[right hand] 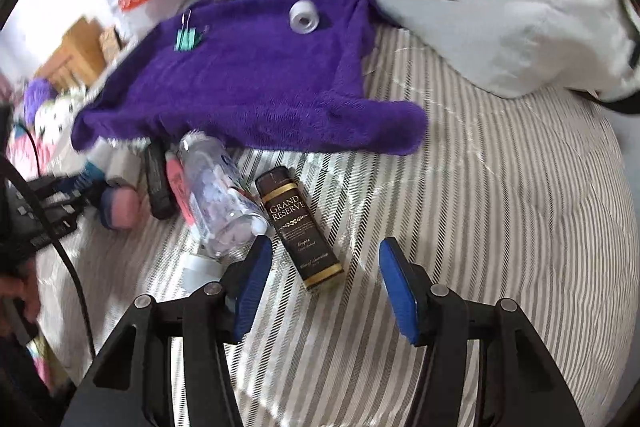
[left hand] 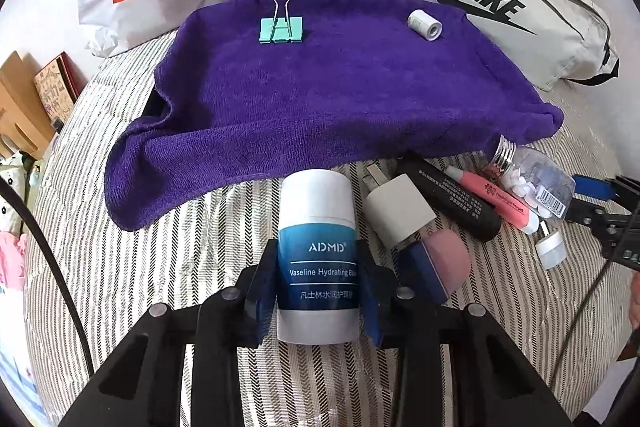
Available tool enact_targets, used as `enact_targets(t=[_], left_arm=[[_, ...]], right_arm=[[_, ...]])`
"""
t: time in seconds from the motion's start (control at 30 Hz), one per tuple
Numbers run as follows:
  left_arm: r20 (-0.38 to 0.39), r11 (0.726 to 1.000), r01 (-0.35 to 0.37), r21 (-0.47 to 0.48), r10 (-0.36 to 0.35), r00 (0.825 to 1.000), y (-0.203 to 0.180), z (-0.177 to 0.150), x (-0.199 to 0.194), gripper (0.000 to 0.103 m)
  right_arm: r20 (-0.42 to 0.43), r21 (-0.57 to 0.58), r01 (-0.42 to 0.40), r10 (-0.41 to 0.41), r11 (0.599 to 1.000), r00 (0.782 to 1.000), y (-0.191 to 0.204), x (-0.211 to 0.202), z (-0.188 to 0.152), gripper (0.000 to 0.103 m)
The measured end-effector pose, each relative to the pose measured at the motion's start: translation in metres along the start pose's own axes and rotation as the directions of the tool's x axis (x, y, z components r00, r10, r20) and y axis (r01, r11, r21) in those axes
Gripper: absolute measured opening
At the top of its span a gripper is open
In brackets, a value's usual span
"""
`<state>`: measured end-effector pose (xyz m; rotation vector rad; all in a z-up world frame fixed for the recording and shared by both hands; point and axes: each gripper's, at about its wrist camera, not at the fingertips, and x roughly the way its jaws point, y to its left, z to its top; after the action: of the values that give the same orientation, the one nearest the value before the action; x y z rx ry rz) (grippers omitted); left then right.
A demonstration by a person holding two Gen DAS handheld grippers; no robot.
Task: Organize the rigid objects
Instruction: 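Grasp the white-blue ADMD stick with the left tool while the right grasps the Grand Reserve bottle, then carry the ADMD stick and Grand Reserve bottle with both tools onto the towel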
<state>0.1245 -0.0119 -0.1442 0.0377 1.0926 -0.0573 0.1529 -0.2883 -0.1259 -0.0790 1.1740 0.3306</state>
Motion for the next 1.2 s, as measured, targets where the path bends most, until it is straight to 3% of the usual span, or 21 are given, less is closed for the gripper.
enact_targets(t=[0.1, 0.27, 0.4, 0.57, 0.8, 0.93, 1.03, 1.2], left_arm=[[-0.001, 1.0, -0.006, -0.001, 0.006, 1.0, -0.001, 0.0, 0.0, 0.035], [-0.008, 1.0, -0.004, -0.002, 0.004, 1.0, -0.001, 0.001, 0.001, 0.035], [-0.001, 1.0, -0.004, -0.006, 0.004, 1.0, -0.001, 0.001, 0.001, 0.035], [-0.003, 1.0, -0.014, -0.001, 0.014, 1.0, -0.003, 0.001, 0.001, 0.035], [-0.001, 0.999, 0.026, -0.025, -0.026, 1.0, 0.005, -0.003, -0.005, 0.034], [0.003, 1.0, 0.006, 0.002, -0.006, 1.0, 0.002, -0.005, -0.005, 0.034], [0.018, 1.0, -0.004, 0.009, 0.004, 1.0, -0.001, -0.006, -0.003, 0.034], [0.004, 0.999, 0.04, -0.02, -0.04, 0.999, 0.009, -0.006, -0.009, 0.034]], right_arm=[[0.009, -0.076, 0.018, -0.017, 0.997, 1.0, 0.007, 0.009, 0.006, 0.051], [0.025, -0.067, 0.031, -0.029, 0.997, 0.999, 0.003, 0.011, 0.013, 0.025], [0.003, 0.038, 0.02, -0.02, 0.999, 1.0, -0.009, 0.003, 0.002, 0.025], [-0.006, -0.016, 0.05, -0.05, 0.999, 0.999, 0.001, 0.004, 0.0, 0.026], [-0.026, -0.022, 0.054, -0.055, 0.998, 0.998, 0.001, 0.005, 0.005, 0.024], [-0.031, 0.009, 0.037, -0.037, 0.999, 0.999, -0.002, 0.003, -0.001, 0.025], [-0.015, -0.023, 0.075, -0.075, 0.997, 0.997, 0.006, 0.004, -0.002, 0.024], [-0.029, -0.022, 0.049, -0.05, 0.999, 0.998, 0.002, 0.003, 0.003, 0.024]])
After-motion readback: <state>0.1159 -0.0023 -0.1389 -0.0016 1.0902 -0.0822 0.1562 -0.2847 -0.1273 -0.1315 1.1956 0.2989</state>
